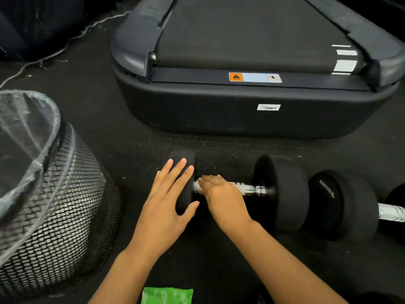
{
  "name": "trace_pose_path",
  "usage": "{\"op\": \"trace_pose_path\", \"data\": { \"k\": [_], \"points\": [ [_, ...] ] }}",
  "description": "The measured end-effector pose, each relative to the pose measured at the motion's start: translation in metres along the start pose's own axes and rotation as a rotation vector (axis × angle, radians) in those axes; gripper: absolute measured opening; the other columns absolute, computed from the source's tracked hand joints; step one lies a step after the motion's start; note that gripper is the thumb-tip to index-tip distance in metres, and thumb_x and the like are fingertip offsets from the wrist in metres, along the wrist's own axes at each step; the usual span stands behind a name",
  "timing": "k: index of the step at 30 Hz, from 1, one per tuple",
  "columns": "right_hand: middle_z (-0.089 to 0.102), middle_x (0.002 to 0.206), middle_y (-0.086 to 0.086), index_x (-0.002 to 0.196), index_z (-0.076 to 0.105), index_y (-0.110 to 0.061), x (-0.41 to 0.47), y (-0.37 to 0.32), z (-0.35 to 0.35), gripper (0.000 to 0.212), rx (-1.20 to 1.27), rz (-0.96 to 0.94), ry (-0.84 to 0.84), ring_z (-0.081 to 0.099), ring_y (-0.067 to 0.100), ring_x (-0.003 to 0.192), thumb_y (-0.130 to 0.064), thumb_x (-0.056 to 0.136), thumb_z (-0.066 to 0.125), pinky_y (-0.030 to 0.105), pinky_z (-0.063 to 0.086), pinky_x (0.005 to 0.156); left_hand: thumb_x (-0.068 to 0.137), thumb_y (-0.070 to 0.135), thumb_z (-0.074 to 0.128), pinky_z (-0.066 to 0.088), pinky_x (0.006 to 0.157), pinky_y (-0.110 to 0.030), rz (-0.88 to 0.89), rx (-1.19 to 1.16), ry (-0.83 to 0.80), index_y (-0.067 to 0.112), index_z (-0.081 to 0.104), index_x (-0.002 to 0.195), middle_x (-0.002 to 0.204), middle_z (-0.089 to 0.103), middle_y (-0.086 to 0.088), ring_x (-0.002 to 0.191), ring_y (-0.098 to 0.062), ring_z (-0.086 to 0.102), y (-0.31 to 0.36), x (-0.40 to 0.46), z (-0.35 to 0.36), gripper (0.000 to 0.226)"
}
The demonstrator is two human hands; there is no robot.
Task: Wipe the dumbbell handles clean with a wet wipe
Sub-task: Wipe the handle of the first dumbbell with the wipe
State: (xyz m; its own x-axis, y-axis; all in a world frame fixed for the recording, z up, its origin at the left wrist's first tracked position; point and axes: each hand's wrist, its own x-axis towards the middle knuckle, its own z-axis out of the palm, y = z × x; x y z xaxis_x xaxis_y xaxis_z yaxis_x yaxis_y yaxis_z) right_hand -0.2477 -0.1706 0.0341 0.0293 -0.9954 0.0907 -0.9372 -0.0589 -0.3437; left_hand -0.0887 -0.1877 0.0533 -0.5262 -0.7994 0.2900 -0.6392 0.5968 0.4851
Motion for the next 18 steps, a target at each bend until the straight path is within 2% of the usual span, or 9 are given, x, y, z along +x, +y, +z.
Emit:
{"op": "trace_pose_path", "data": {
  "k": [2, 4, 6, 7, 9, 11, 14, 18],
  "points": [
    [0.068, 0.109, 0.012, 0.109, 0.067, -0.004, -0.002, 0.004, 0.001, 0.033, 0.014, -0.048, 0.055, 0.064, 0.028, 0.101, -0.004, 0.076, 0.062, 0.036, 0.045, 0.094, 0.076, 0.032, 0.070, 0.000, 0.115, -0.028, 0.014, 0.073, -0.016, 0.023, 0.037, 0.140, 0.150, 0.026, 0.009, 0.142, -0.007, 0.009, 0.002, 0.003, -0.005, 0.072],
    [0.064, 0.118, 0.007, 0.119, 0.062, -0.012, 0.002, 0.007, -0.003, 0.032, 0.039, 0.011, 0.001, 0.060, 0.025, 0.108, -0.013, 0.088, 0.055, 0.035, 0.045, 0.096, 0.077, 0.037, 0.067, -0.002, 0.116, -0.029, 0.047, 0.159, -0.050, 0.024, 0.036, 0.140, 0.150, 0.025, 0.007, 0.142, -0.008, 0.007, 0.004, 0.008, -0.009, 0.071],
    [0.064, 0.114, 0.004, 0.116, 0.062, -0.016, 0.004, 0.000, -0.006, 0.026, 0.044, 0.071, 0.018, 0.060, 0.023, 0.104, -0.019, 0.092, 0.050, 0.032, 0.045, 0.089, 0.078, 0.038, 0.066, -0.006, 0.115, -0.026, 0.079, 0.197, -0.121, 0.028, 0.027, 0.142, 0.153, 0.018, 0.009, 0.142, -0.006, 0.000, 0.005, 0.012, -0.008, 0.075],
    [0.065, 0.111, 0.005, 0.113, 0.063, -0.014, 0.004, -0.001, -0.002, 0.025, 0.004, 0.059, 0.013, 0.061, 0.024, 0.101, -0.016, 0.091, 0.052, 0.032, 0.045, 0.089, 0.079, 0.038, 0.066, -0.008, 0.114, -0.026, 0.087, 0.197, -0.149, 0.030, 0.023, 0.143, 0.153, 0.014, 0.011, 0.142, -0.004, -0.003, 0.004, 0.012, -0.007, 0.078],
    [0.065, 0.114, 0.010, 0.115, 0.063, -0.008, -0.002, -0.001, 0.002, 0.032, -0.030, -0.017, 0.033, 0.061, 0.026, 0.105, -0.005, 0.083, 0.061, 0.032, 0.042, 0.097, 0.079, 0.036, 0.066, -0.008, 0.114, -0.026, 0.077, 0.171, -0.179, 0.032, 0.020, 0.143, 0.154, 0.011, 0.012, 0.141, -0.003, -0.005, 0.003, 0.012, -0.005, 0.079],
    [0.060, 0.124, 0.008, 0.122, 0.059, -0.011, -0.003, 0.004, -0.005, 0.036, -0.022, -0.019, -0.011, 0.056, 0.024, 0.115, -0.008, 0.087, 0.058, 0.031, 0.037, 0.103, 0.079, 0.036, 0.066, -0.008, 0.114, -0.026, 0.071, 0.153, -0.175, 0.032, 0.021, 0.143, 0.154, 0.012, 0.012, 0.141, -0.003, -0.003, 0.001, 0.011, -0.004, 0.079],
    [0.061, 0.116, 0.003, 0.118, 0.059, -0.016, 0.002, 0.002, -0.009, 0.028, 0.004, 0.035, -0.016, 0.057, 0.020, 0.105, -0.018, 0.093, 0.048, 0.031, 0.044, 0.089, 0.079, 0.034, 0.067, -0.008, 0.114, -0.026, 0.083, 0.153, -0.165, 0.032, 0.022, 0.143, 0.154, 0.013, 0.012, 0.142, -0.004, -0.002, 0.001, 0.011, -0.004, 0.079],
    [0.065, 0.113, 0.012, 0.114, 0.064, -0.006, -0.004, 0.001, -0.003, 0.034, 0.036, -0.033, -0.025, 0.061, 0.030, 0.104, -0.002, 0.080, 0.062, 0.039, 0.047, 0.092, 0.079, 0.034, 0.067, -0.011, 0.113, -0.023, 0.064, 0.128, -0.177, 0.035, 0.022, 0.143, 0.153, 0.011, 0.015, 0.141, -0.001, -0.004, 0.003, 0.011, -0.006, 0.079]
  ]
}}
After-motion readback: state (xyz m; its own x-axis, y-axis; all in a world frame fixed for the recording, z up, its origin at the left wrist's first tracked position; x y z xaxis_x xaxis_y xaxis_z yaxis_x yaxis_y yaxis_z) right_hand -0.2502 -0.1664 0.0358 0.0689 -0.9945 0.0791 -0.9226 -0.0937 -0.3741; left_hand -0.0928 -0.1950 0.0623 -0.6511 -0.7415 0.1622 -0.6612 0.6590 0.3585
